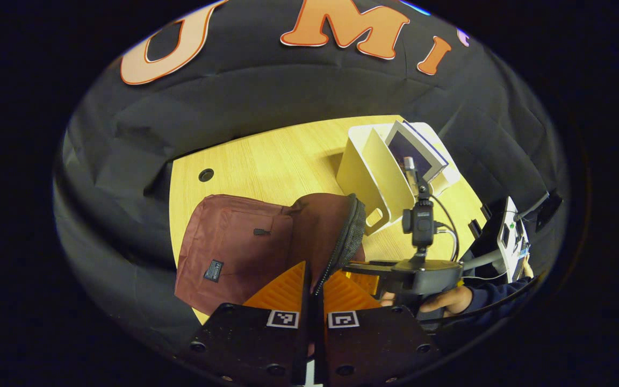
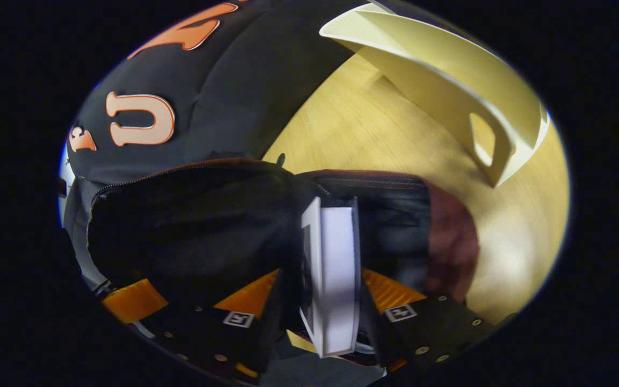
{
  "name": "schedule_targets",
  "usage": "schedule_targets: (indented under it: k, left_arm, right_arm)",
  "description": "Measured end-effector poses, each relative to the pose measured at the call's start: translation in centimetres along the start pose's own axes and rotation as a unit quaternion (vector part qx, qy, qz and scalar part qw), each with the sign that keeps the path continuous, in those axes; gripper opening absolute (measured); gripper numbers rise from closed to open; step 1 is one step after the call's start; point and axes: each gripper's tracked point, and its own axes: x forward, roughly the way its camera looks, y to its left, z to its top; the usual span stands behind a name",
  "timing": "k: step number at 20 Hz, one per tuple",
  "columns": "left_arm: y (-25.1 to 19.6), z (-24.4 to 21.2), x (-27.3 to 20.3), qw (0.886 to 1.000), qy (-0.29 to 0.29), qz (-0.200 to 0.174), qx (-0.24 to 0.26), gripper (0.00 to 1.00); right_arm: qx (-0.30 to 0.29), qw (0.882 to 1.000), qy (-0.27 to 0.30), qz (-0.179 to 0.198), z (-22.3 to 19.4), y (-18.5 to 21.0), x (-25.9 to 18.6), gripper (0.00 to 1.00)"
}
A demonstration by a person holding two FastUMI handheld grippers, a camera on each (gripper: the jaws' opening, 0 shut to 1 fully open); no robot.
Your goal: Open the schoolbag, grab two books from the bookshelf and put them into the schoolbag.
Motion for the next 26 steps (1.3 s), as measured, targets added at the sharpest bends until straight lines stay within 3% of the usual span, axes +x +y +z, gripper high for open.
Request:
schedule_targets:
  k: [1,2,3,10,15,18,26]
  left_arm:
    - [0.0,0.0,-0.1,1.000,-0.002,0.003,0.000,0.06]
    - [0.0,-0.3,0.1,1.000,-0.004,0.004,-0.001,0.06]
    - [-0.1,-0.2,0.1,1.000,-0.005,0.006,-0.003,0.06]
    - [-0.6,-1.0,0.5,1.000,-0.011,0.011,-0.009,0.05]
    - [-0.3,-1.4,0.6,1.000,-0.012,0.011,-0.019,0.05]
    - [-0.1,-1.3,1.0,1.000,-0.011,0.012,-0.022,0.05]
    - [0.8,-1.8,1.7,0.999,0.000,0.013,-0.042,0.06]
  right_arm:
    - [-0.021,1.000,-0.005,-0.019,0.6,-1.3,-0.7,0.74]
    - [-0.038,0.999,-0.007,-0.032,0.9,-2.1,-1.8,0.95]
    - [-0.048,0.998,-0.011,-0.042,1.4,-2.8,-2.9,0.97]
    - [-0.152,0.984,-0.028,-0.092,6.0,-4.9,-10.7,0.97]
    - [-0.240,0.962,-0.016,-0.126,9.9,-4.3,-17.4,0.97]
    - [-0.289,0.944,-0.023,-0.160,14.2,-4.0,-21.0,0.98]
    - [-0.313,0.927,0.003,-0.206,21.7,-1.4,-25.2,0.98]
